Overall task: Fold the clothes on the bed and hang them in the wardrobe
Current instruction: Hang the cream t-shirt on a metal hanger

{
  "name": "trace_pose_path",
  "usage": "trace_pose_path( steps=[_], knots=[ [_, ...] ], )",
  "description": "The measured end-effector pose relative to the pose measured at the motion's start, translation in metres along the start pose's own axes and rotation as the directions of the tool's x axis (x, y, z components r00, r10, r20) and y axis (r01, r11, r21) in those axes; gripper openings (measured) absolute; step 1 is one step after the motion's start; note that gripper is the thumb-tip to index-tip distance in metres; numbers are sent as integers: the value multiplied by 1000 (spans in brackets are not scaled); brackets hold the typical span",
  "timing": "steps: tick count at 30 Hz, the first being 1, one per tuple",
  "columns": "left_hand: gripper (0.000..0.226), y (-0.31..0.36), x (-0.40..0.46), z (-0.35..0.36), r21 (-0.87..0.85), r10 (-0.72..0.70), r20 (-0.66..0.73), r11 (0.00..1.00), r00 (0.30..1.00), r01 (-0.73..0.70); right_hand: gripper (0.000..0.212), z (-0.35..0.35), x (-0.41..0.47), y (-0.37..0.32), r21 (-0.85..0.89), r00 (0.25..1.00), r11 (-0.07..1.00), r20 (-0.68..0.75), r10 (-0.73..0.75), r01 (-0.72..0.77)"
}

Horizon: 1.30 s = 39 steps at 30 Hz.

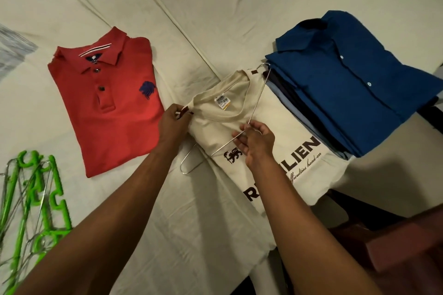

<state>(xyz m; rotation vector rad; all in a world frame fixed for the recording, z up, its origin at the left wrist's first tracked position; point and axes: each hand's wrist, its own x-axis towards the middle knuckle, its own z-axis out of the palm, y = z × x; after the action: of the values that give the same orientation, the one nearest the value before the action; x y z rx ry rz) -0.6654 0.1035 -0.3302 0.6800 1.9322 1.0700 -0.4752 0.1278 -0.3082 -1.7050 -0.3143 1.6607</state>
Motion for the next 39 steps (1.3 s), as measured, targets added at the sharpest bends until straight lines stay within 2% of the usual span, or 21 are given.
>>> trace_pose_path(
  steps=[2,5,8,10,13,17,20,23,25,28,30,33,35,37,39],
  knots=[
    [12,4,3,2,70,-11,-15,997,1000,12,11,-7,0,2,-13,1000,1000,-7,11,-11],
    [36,19,7,5,272,62,1,960,998,-60,10,-10,3,1,-41,1000,999,11,19,-19],
    [48,41,13,19,547,267,88,792,960,-271,9,-7,6,-2,-59,999,998,28,30,-29],
    [51,56,22,38,643,360,196,655,912,-397,9,-6,7,-3,-57,999,998,39,37,-34],
    [47,76,34,78,648,394,371,539,841,-539,11,-7,8,-3,-43,997,998,64,50,-47],
    [41,93,50,127,627,400,481,465,780,-625,11,-11,11,-6,-52,990,997,119,70,-64],
    [45,98,64,144,661,358,535,388,766,-643,10,-14,17,-8,-90,987,994,145,68,-56],
    [47,100,75,147,687,317,531,382,786,-618,6,-14,22,-9,-131,981,990,180,76,-53],
    [40,101,77,146,685,311,531,390,788,-616,7,-15,22,-9,-135,978,989,191,79,-54],
    [20,104,77,146,675,386,490,400,782,-620,7,-14,20,-9,-119,973,991,216,83,-58],
    [20,103,79,145,649,415,496,407,763,-643,9,-14,20,-9,-106,971,992,223,84,-62],
    [36,103,81,146,612,344,588,402,732,-681,10,-15,20,-11,-86,969,995,233,77,-59],
    [45,107,85,148,649,245,630,353,737,-673,10,-16,22,-11,-69,970,996,230,74,-60],
    [43,113,88,151,668,188,651,317,735,-673,8,-16,23,-10,-62,972,996,224,72,-60],
    [30,117,89,151,641,233,653,337,720,-690,7,-16,24,-9,-59,973,996,219,75,-64]
  ],
)
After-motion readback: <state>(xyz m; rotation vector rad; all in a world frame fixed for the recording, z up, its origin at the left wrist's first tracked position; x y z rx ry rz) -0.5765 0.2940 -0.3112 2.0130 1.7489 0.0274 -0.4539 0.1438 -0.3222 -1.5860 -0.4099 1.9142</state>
